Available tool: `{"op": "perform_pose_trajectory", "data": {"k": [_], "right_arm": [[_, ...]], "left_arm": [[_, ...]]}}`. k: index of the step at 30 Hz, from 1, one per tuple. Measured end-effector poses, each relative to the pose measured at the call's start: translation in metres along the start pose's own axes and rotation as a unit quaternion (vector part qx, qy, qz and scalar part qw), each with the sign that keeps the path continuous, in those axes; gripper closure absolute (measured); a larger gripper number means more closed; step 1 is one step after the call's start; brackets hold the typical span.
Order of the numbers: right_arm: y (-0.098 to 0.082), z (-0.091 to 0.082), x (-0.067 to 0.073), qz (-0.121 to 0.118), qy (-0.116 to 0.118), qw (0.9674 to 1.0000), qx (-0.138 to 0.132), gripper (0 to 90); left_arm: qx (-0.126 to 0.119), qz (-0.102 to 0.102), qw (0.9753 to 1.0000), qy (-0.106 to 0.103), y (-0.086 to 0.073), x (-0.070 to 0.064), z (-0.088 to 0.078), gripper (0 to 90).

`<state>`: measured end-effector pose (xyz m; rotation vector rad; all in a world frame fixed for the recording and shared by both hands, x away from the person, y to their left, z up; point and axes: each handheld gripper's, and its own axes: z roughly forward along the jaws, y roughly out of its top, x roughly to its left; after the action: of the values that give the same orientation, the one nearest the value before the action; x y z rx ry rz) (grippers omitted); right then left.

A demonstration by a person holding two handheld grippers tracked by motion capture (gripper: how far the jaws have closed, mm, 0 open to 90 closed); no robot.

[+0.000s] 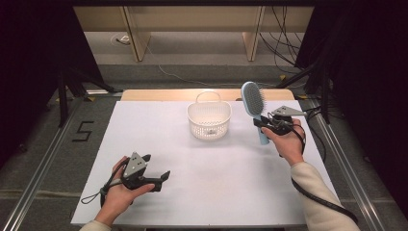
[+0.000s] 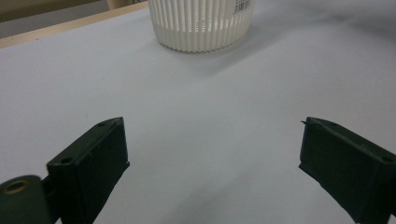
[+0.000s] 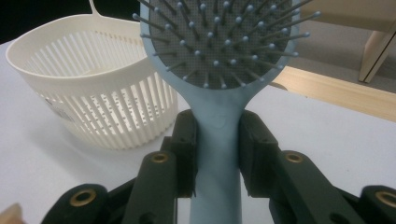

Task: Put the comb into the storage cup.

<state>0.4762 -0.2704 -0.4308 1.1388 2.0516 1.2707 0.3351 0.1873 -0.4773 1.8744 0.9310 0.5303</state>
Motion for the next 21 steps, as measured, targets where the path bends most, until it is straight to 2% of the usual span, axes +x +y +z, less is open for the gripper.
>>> {"op": "perform_pose_trajectory", "data": {"k": [15, 21], "right_arm": [[0.0015, -0.0013, -0.0002, 0.004, -0.004, 0.9999, -0.011, 70.6], [0.0051, -0.0022, 0.0006, 0.005, -0.006, 0.9997, -0.024, 70.6]], "left_arm": [[0.0, 0.0, 1.0, 0.0, 0.0, -0.0001, 0.0001, 7.0], [0.001, 0.0, 1.0, -0.001, -0.0001, -0.0001, 0.0001, 7.0]]}}
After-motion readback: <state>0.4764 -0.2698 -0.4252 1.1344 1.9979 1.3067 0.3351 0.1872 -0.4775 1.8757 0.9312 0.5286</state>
